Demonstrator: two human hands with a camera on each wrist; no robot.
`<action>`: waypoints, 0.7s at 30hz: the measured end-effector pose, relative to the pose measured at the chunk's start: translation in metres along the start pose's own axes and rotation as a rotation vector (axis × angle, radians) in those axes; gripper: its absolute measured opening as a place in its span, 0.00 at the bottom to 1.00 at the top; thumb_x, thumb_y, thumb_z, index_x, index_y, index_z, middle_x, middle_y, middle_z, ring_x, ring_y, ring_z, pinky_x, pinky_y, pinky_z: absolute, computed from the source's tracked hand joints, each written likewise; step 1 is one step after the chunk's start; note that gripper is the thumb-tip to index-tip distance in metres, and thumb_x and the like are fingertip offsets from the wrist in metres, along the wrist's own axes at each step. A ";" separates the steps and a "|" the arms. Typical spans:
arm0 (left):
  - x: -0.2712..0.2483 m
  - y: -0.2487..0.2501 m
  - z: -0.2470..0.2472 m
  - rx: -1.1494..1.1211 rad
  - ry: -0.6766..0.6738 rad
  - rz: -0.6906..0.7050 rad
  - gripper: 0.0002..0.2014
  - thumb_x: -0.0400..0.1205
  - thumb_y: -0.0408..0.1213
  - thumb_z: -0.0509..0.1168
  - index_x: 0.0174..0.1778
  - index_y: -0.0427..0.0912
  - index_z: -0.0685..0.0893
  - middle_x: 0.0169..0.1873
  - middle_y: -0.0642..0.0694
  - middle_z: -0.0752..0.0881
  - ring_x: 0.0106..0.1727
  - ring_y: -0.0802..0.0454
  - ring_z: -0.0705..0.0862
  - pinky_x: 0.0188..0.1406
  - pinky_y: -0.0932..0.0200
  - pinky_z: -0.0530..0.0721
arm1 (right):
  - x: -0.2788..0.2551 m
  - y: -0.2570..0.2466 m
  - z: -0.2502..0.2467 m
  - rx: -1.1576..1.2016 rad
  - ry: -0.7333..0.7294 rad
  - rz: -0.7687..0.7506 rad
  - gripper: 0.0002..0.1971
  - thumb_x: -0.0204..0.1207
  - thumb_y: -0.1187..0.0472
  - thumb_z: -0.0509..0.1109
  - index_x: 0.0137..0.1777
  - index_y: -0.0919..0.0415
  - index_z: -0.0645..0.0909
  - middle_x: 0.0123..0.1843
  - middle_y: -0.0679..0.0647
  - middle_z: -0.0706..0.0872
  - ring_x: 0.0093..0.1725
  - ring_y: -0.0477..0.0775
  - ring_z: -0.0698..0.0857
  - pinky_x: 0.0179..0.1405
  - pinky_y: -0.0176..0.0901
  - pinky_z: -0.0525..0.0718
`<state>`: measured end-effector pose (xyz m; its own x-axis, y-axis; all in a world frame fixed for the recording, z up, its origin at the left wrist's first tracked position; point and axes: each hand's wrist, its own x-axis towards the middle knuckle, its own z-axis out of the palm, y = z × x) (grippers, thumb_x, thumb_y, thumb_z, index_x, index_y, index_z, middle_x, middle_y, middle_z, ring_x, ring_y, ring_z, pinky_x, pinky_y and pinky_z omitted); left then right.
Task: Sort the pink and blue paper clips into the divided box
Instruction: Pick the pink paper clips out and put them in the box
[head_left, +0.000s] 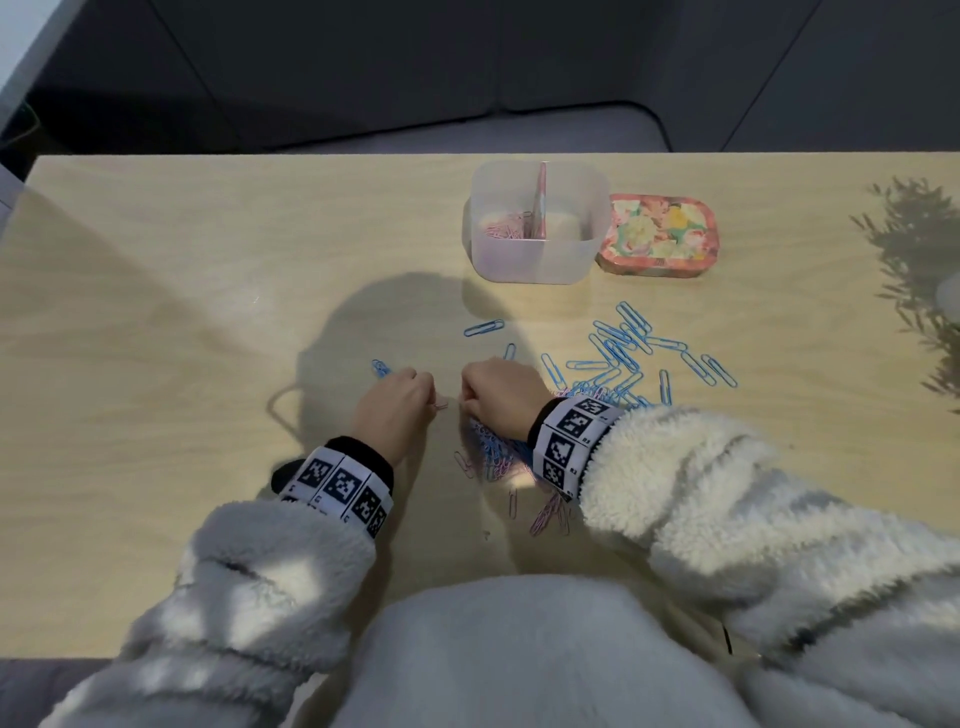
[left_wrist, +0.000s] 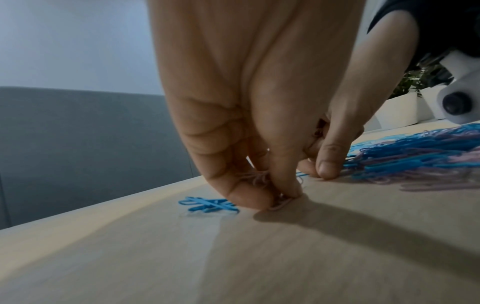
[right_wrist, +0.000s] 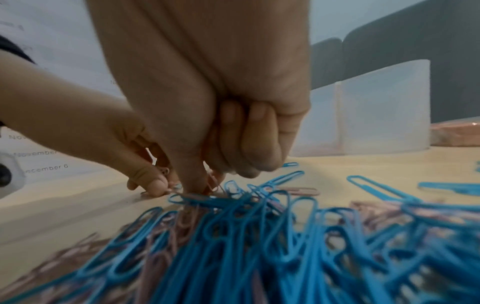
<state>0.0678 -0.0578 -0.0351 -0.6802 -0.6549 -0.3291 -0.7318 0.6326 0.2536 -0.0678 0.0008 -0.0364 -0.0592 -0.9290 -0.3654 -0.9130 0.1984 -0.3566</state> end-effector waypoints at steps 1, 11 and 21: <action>0.000 0.001 -0.001 0.004 -0.006 -0.012 0.08 0.81 0.33 0.60 0.50 0.33 0.80 0.51 0.36 0.81 0.53 0.38 0.80 0.50 0.46 0.76 | 0.000 -0.001 0.000 -0.022 -0.016 -0.004 0.08 0.78 0.61 0.62 0.53 0.64 0.79 0.55 0.63 0.84 0.55 0.66 0.83 0.47 0.50 0.77; 0.004 0.005 0.001 0.048 -0.047 -0.102 0.07 0.82 0.32 0.58 0.51 0.34 0.78 0.54 0.36 0.81 0.55 0.39 0.81 0.49 0.50 0.76 | 0.001 0.021 -0.073 0.805 0.045 0.058 0.09 0.77 0.62 0.68 0.35 0.60 0.80 0.30 0.48 0.77 0.25 0.41 0.71 0.24 0.30 0.69; -0.001 0.022 0.001 0.407 -0.116 -0.012 0.11 0.83 0.25 0.50 0.60 0.34 0.70 0.60 0.37 0.76 0.62 0.41 0.76 0.55 0.54 0.72 | 0.076 0.038 -0.147 1.007 0.492 0.282 0.16 0.76 0.67 0.65 0.26 0.58 0.71 0.28 0.55 0.78 0.30 0.53 0.79 0.26 0.39 0.83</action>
<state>0.0524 -0.0422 -0.0304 -0.6455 -0.6272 -0.4358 -0.6475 0.7520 -0.1232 -0.1668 -0.1084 0.0482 -0.5629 -0.7891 -0.2457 -0.1195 0.3719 -0.9206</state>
